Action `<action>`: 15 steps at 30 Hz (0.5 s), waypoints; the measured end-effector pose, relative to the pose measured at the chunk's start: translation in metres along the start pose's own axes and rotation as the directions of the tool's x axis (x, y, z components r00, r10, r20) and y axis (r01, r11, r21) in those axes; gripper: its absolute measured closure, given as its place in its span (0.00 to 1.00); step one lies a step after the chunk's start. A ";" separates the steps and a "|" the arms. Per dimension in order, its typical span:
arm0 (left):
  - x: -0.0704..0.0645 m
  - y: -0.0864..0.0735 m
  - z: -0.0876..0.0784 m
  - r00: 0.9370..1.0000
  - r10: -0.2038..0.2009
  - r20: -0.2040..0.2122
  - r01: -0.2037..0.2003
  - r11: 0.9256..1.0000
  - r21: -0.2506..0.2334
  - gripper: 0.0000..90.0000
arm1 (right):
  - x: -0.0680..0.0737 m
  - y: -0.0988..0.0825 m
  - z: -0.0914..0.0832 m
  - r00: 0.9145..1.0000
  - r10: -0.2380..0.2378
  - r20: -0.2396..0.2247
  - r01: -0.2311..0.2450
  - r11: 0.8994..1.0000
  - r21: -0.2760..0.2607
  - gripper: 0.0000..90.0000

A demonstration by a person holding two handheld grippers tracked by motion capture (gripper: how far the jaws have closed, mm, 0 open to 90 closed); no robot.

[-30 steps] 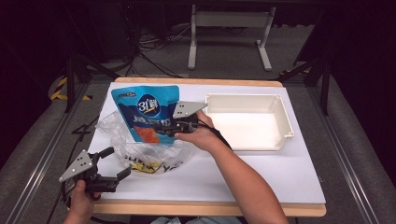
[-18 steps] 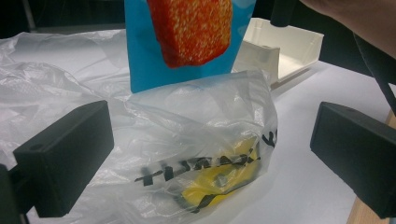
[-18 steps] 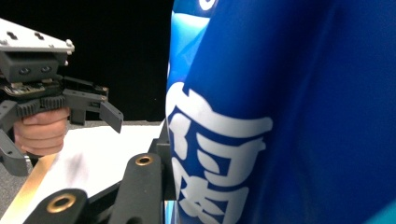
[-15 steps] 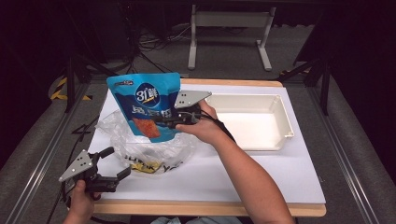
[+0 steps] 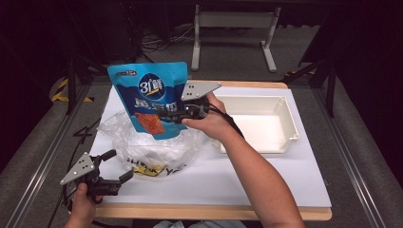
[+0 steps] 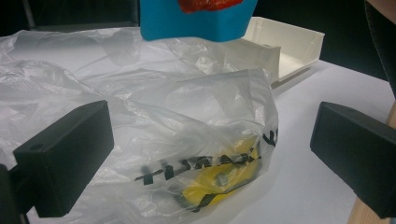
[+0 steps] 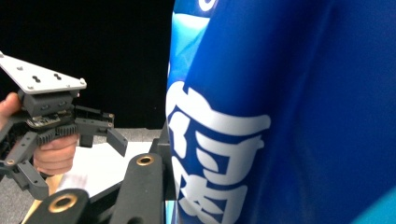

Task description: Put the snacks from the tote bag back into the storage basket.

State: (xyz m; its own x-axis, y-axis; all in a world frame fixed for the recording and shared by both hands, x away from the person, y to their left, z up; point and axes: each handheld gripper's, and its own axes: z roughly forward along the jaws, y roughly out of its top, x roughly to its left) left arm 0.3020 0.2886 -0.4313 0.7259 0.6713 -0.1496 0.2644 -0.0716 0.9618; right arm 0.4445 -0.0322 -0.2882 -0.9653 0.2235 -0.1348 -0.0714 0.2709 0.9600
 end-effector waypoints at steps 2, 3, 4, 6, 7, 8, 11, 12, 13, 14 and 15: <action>0.000 0.000 0.000 1.000 0.000 0.000 0.000 1.000 0.001 0.00 | -0.001 0.003 -0.003 1.000 -0.003 0.005 0.003 1.000 -0.002 0.68; 0.000 0.000 0.000 1.000 0.001 -0.002 -0.001 1.000 0.001 0.00 | -0.001 0.005 -0.005 1.000 -0.002 0.005 0.002 1.000 0.000 0.68; 0.000 0.000 0.000 1.000 0.000 -0.001 0.000 1.000 0.001 0.00 | -0.001 0.006 -0.006 1.000 -0.001 0.006 0.001 1.000 -0.002 0.68; 0.000 0.000 0.000 1.000 0.000 -0.002 0.000 1.000 0.001 0.00 | -0.002 0.007 -0.008 1.000 -0.006 0.006 0.006 1.000 -0.004 0.68; 0.000 0.000 0.000 1.000 0.000 -0.003 0.000 1.000 0.001 0.00 | -0.002 0.008 -0.010 1.000 0.000 0.004 0.000 1.000 -0.003 0.68; 0.000 0.000 0.000 1.000 0.000 -0.003 0.000 1.000 0.001 0.00 | -0.002 0.009 -0.013 1.000 -0.002 0.007 0.002 1.000 -0.008 0.68; 0.000 0.000 0.000 1.000 0.001 -0.003 -0.001 1.000 0.002 0.00 | -0.003 0.011 -0.017 1.000 -0.003 0.011 0.003 1.000 -0.009 0.68; 0.000 0.000 0.000 1.000 0.001 -0.003 -0.001 1.000 0.002 0.00 | -0.003 0.011 -0.017 1.000 -0.003 0.011 0.003 1.000 -0.009 0.68; 0.000 0.000 0.000 1.000 0.001 -0.003 -0.001 1.000 0.002 0.00 | -0.004 0.012 -0.020 1.000 0.000 0.013 0.000 1.000 -0.011 0.68; 0.000 0.000 0.000 1.000 0.002 -0.004 -0.002 1.000 0.001 0.00 | -0.005 0.013 -0.025 1.000 -0.002 0.018 0.002 1.000 -0.014 0.68; 0.000 0.000 0.000 1.000 0.002 -0.004 -0.002 1.000 0.001 0.00 | -0.005 0.013 -0.025 1.000 -0.002 0.018 0.002 1.000 -0.014 0.68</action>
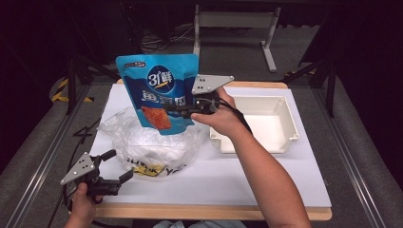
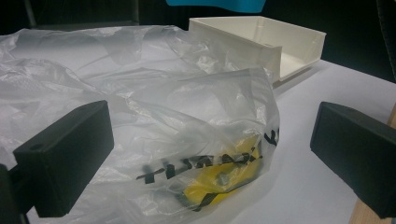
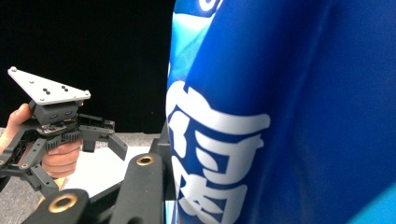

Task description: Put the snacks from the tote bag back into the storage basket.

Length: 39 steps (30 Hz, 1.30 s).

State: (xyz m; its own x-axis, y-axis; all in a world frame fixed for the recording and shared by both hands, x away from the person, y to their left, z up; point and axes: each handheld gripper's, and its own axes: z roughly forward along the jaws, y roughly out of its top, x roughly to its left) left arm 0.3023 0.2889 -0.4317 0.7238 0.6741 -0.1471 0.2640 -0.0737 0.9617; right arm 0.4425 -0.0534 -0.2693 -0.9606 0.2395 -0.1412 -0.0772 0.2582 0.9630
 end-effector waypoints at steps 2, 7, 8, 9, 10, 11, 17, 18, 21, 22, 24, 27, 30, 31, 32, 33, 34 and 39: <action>0.000 0.000 0.000 1.000 0.002 0.001 -0.002 1.000 0.002 0.00 | -0.002 0.001 -0.006 1.000 -0.004 0.009 0.004 1.000 0.001 0.68; 0.000 0.000 0.001 1.000 0.002 0.000 -0.002 1.000 0.002 0.00 | -0.007 0.002 -0.023 0.999 0.002 0.032 -0.002 1.000 0.000 0.68; 0.000 0.000 0.001 1.000 0.000 -0.001 0.000 1.000 0.002 0.00 | -0.008 0.002 -0.026 0.999 0.001 0.039 -0.001 1.000 -0.001 0.68; 0.000 0.000 0.001 1.000 0.001 -0.001 -0.001 1.000 0.003 0.00 | -0.010 0.002 -0.031 0.999 -0.002 0.048 0.002 1.000 -0.002 0.68; 0.000 0.000 0.001 1.000 0.002 0.000 -0.002 1.000 0.003 0.00 | -0.011 0.003 -0.034 0.999 0.000 0.053 0.000 1.000 -0.001 0.68; 0.000 0.000 0.001 1.000 0.002 -0.001 -0.002 1.000 0.003 0.00 | -0.012 0.003 -0.038 0.998 -0.003 0.060 0.003 1.000 -0.003 0.68; 0.000 -0.001 0.001 1.000 -0.003 -0.004 0.003 1.000 0.006 0.00 | -0.018 0.003 -0.059 0.996 0.002 0.091 -0.002 1.000 0.004 0.68; 0.000 -0.001 0.001 1.000 -0.002 -0.005 0.002 1.000 0.006 0.00 | -0.019 0.003 -0.062 0.995 0.001 0.096 -0.001 1.000 0.000 0.68; 0.000 -0.001 0.002 1.000 -0.001 -0.005 0.001 1.000 0.006 0.00 | -0.022 0.003 -0.073 0.994 0.006 0.108 -0.005 1.000 -0.007 0.68; 0.000 -0.001 0.001 1.000 0.000 -0.005 0.000 1.000 0.006 0.00 | -0.024 0.003 -0.076 0.994 0.007 0.110 -0.007 1.000 -0.007 0.68; 0.000 -0.001 0.001 1.000 -0.001 -0.006 0.001 1.000 0.006 0.00 | -0.025 0.003 -0.080 0.993 0.009 0.114 -0.008 1.000 -0.009 0.68; 0.000 -0.001 0.002 1.000 -0.002 -0.006 0.002 1.000 0.007 0.00 | -0.030 0.001 -0.091 0.991 0.013 0.134 -0.012 1.000 -0.005 0.68; 0.000 -0.001 0.002 1.000 -0.001 -0.006 0.002 1.000 0.010 0.00 | -0.035 0.000 -0.099 0.988 0.012 0.153 -0.014 1.000 0.009 0.68; 0.000 -0.001 0.002 1.000 -0.001 -0.008 0.001 1.000 0.013 0.00 | -0.036 -0.001 -0.102 0.987 0.012 0.161 -0.014 1.000 0.013 0.68; 0.000 -0.001 0.002 1.000 -0.001 -0.008 0.001 1.000 0.013 0.00 | -0.038 -0.002 -0.104 0.986 0.009 0.168 -0.012 1.000 0.017 0.68; 0.000 -0.001 0.002 1.000 0.000 -0.008 0.000 1.000 0.015 0.00 | -0.039 -0.003 -0.106 0.985 0.005 0.172 -0.009 1.000 0.019 0.68; 0.000 -0.001 0.002 1.000 0.000 -0.007 0.001 1.000 0.012 0.00 | -0.041 -0.004 -0.109 0.984 0.009 0.179 -0.013 1.000 0.021 0.68; 0.000 -0.001 0.002 1.000 -0.002 -0.009 0.002 1.000 0.014 0.00 | -0.048 -0.009 -0.123 0.977 0.014 0.212 -0.019 1.000 0.022 0.68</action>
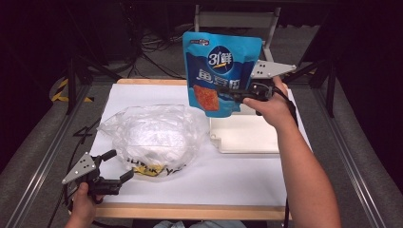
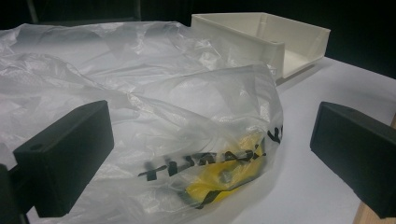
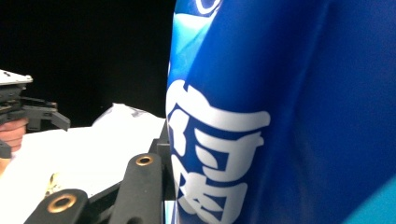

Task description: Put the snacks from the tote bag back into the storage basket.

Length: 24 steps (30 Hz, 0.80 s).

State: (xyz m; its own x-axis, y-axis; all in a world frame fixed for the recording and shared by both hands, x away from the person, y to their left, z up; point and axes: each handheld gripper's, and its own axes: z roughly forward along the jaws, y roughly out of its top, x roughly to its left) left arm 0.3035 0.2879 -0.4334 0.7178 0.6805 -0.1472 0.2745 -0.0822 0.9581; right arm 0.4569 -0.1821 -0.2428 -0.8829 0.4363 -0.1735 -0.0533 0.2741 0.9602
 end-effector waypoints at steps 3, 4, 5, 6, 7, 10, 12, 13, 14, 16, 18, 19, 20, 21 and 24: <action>0.000 0.000 0.000 1.000 0.001 -0.002 -0.001 1.000 0.004 0.00 | -0.008 -0.002 -0.008 1.000 0.000 0.023 0.000 1.000 0.004 0.68; 0.000 0.000 0.000 1.000 0.001 -0.002 -0.001 1.000 0.004 0.00 | -0.009 -0.002 -0.010 1.000 -0.001 0.030 0.001 1.000 0.005 0.68; 0.000 0.000 0.000 1.000 0.001 -0.002 -0.001 1.000 0.005 0.00 | -0.012 -0.003 -0.014 0.999 -0.004 0.039 0.004 1.000 0.006 0.68; 0.000 0.000 0.000 1.000 0.001 -0.002 -0.001 1.000 0.005 0.00 | -0.014 -0.003 -0.016 0.999 -0.003 0.047 0.003 1.000 0.005 0.68; 0.000 0.000 0.000 1.000 0.001 -0.002 -0.001 1.000 0.005 0.00 | -0.014 -0.003 -0.016 0.999 -0.003 0.047 0.003 1.000 0.005 0.68; 0.000 0.000 0.000 1.000 0.002 -0.003 -0.002 1.000 0.006 0.00 | -0.020 -0.005 -0.024 0.998 0.005 0.067 -0.005 1.000 0.000 0.68; 0.000 0.000 0.000 1.000 0.001 -0.003 -0.001 1.000 0.005 0.00 | -0.026 -0.007 -0.030 0.997 0.006 0.082 -0.007 1.000 0.007 0.68; 0.000 0.000 0.000 1.000 0.003 -0.002 -0.003 1.000 0.005 0.00 | -0.027 -0.009 -0.032 0.996 0.015 0.085 -0.016 1.000 0.008 0.68; 0.000 0.000 0.000 1.000 0.003 -0.002 -0.003 1.000 0.005 0.00 | -0.030 -0.010 -0.033 0.996 0.023 0.087 -0.024 1.000 0.006 0.68; 0.000 0.000 0.000 1.000 0.002 -0.004 -0.002 1.000 0.006 0.00 | -0.032 -0.013 -0.036 0.995 0.022 0.095 -0.022 1.000 0.005 0.68; 0.000 0.000 0.000 1.000 0.004 -0.004 -0.004 1.000 0.007 0.00 | -0.036 -0.016 -0.038 0.994 0.019 0.105 -0.019 1.000 0.000 0.68; 0.000 0.000 0.000 1.000 0.004 -0.004 -0.004 1.000 0.007 0.00 | -0.038 -0.019 -0.040 0.993 0.019 0.112 -0.019 1.000 0.001 0.68; 0.000 0.000 0.000 1.000 0.005 -0.003 -0.005 1.000 0.005 0.00 | -0.040 -0.022 -0.040 0.992 0.010 0.123 -0.011 1.000 0.007 0.68; 0.000 0.000 0.000 1.000 0.005 -0.002 -0.005 1.000 0.004 0.00 | -0.041 -0.024 -0.040 0.992 0.008 0.130 -0.009 1.000 0.011 0.68; 0.000 0.000 0.001 1.000 0.005 -0.002 -0.005 1.000 0.005 0.00 | -0.045 -0.034 -0.040 0.990 0.014 0.137 -0.016 1.000 0.018 0.68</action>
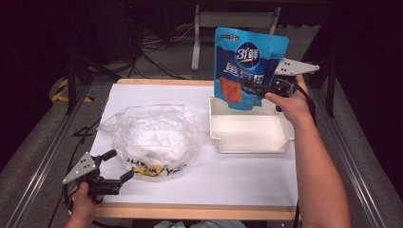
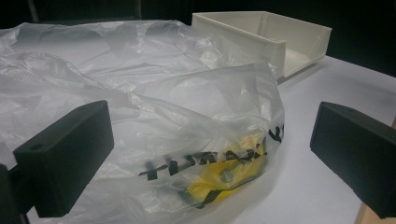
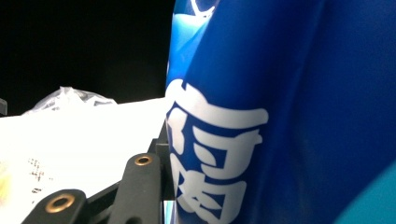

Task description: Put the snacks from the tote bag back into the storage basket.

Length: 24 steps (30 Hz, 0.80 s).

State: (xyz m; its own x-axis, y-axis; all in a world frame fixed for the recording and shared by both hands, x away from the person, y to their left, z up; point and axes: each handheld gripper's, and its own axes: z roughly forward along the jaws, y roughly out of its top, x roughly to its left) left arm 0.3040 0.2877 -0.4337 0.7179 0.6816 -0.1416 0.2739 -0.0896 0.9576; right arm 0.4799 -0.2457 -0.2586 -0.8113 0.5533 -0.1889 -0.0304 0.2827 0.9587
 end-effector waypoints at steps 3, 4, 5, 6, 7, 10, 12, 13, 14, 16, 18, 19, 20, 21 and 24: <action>0.000 0.000 0.000 1.000 0.000 -0.002 0.000 1.000 0.003 0.00 | -0.002 -0.007 0.001 1.000 0.010 0.004 -0.010 1.000 0.009 0.68; 0.000 0.000 -0.001 1.000 0.000 -0.002 0.000 1.000 0.005 0.00 | -0.003 -0.011 0.001 1.000 0.011 0.006 -0.011 1.000 0.015 0.68; 0.000 0.000 -0.001 1.000 0.000 -0.003 0.000 1.000 0.005 0.00 | -0.003 -0.014 0.002 1.000 0.011 0.011 -0.011 1.000 0.021 0.68; 0.000 0.000 0.000 1.000 -0.001 -0.002 0.001 1.000 0.002 0.00 | -0.004 -0.016 0.002 1.000 0.010 0.014 -0.010 1.000 0.026 0.68; 0.001 0.000 0.000 1.000 -0.001 -0.004 0.001 1.000 0.004 0.00 | -0.004 -0.019 0.003 1.000 0.008 0.021 -0.008 0.999 0.033 0.68; 0.001 -0.001 0.000 1.000 -0.005 -0.005 0.005 1.000 0.006 0.00 | -0.006 -0.028 0.004 0.999 0.005 0.039 -0.006 0.999 0.039 0.67; 0.000 -0.001 0.001 1.000 -0.008 -0.004 0.008 1.000 0.000 0.00 | -0.007 -0.033 0.005 0.999 0.013 0.040 -0.014 0.999 0.039 0.67; 0.000 -0.001 0.001 1.000 -0.007 -0.005 0.007 1.000 0.001 0.00 | -0.007 -0.036 0.006 0.999 0.020 0.042 -0.022 0.999 0.043 0.67; 0.001 -0.001 0.001 1.000 -0.008 -0.002 0.008 1.000 0.004 0.00 | -0.007 -0.039 0.006 0.999 0.020 0.042 -0.022 0.999 0.046 0.67; 0.001 -0.001 0.001 1.000 -0.008 -0.004 0.008 1.000 0.003 0.00 | -0.008 -0.043 0.008 0.999 0.014 0.043 -0.017 0.998 0.063 0.67; 0.001 -0.001 0.001 1.000 -0.008 -0.004 0.008 1.000 0.003 0.00 | -0.008 -0.045 0.008 0.999 0.017 0.042 -0.020 0.997 0.069 0.67; 0.001 -0.001 0.001 1.000 -0.007 -0.004 0.007 1.000 0.008 0.00 | -0.008 -0.048 0.010 0.999 0.016 0.041 -0.019 0.998 0.065 0.67; 0.001 -0.001 0.001 1.000 -0.007 -0.003 0.007 1.000 0.008 0.00 | -0.008 -0.050 0.010 0.999 0.019 0.040 -0.021 0.997 0.068 0.67; 0.001 -0.002 0.002 1.000 -0.007 -0.004 0.007 1.000 0.006 0.00 | -0.008 -0.053 0.012 0.999 0.016 0.042 -0.019 0.998 0.067 0.67; 0.001 -0.002 0.001 1.000 -0.006 -0.002 0.006 1.000 0.010 0.00 | -0.008 -0.057 0.014 0.999 0.017 0.042 -0.020 0.997 0.073 0.67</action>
State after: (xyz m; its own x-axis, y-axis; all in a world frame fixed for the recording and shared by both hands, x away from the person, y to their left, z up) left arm 0.3055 0.2878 -0.4357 0.7149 0.6837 -0.1465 0.2844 -0.0930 0.9542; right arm 0.4963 -0.2555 -0.3150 -0.7867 0.5902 -0.1810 0.0286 0.3277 0.9444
